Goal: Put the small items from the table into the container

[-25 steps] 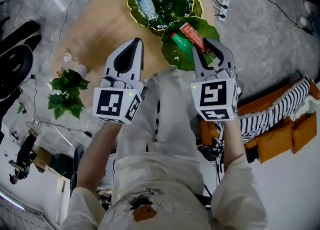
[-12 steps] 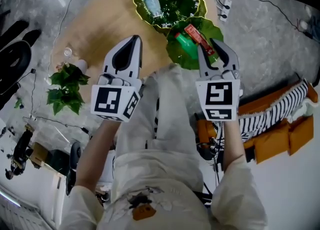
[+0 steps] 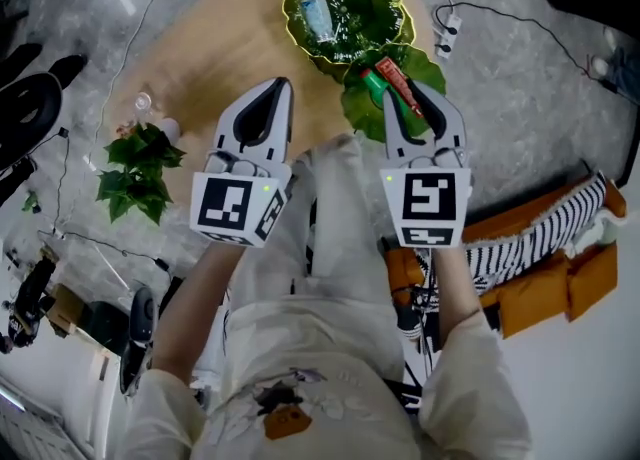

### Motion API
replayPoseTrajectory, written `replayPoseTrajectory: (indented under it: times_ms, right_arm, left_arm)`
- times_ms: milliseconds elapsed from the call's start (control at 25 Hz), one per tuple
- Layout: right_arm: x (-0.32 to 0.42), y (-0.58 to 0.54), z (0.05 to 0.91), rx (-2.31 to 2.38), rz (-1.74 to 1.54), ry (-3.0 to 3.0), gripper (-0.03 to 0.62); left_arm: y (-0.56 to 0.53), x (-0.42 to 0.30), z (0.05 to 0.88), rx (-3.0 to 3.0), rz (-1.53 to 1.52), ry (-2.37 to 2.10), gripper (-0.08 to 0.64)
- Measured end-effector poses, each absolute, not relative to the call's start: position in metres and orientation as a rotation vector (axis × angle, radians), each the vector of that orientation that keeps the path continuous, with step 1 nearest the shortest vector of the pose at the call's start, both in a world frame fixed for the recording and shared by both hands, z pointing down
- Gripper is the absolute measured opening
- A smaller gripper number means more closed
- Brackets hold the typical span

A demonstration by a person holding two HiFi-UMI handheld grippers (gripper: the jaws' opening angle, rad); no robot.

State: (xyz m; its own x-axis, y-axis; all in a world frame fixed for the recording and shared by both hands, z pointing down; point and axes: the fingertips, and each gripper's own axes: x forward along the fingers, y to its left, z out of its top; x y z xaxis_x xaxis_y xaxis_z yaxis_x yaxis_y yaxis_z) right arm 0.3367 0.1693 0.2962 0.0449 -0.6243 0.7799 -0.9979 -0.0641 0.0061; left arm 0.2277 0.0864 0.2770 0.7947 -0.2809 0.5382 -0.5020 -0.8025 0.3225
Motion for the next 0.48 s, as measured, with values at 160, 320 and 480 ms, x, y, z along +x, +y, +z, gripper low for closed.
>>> replayPoseTrajectory:
  times_ms: [160, 320, 480]
  right_arm:
    - [0.324, 0.153, 0.271, 1.760, 0.767, -1.683, 0.080]
    - [0.305, 0.137, 0.240, 1.768, 0.667, -1.737, 0.041]
    - [0.281, 0.126, 0.210, 1.754, 0.623, -1.800, 0.018]
  left_arm:
    - [0.082, 0.221, 0.258, 2.537, 0.632, -0.611, 0.000]
    - [0.084, 0.209, 0.235, 2.533, 0.598, -0.632, 0.000]
    - [0.087, 0.190, 0.210, 2.532, 0.573, -0.654, 0.000]
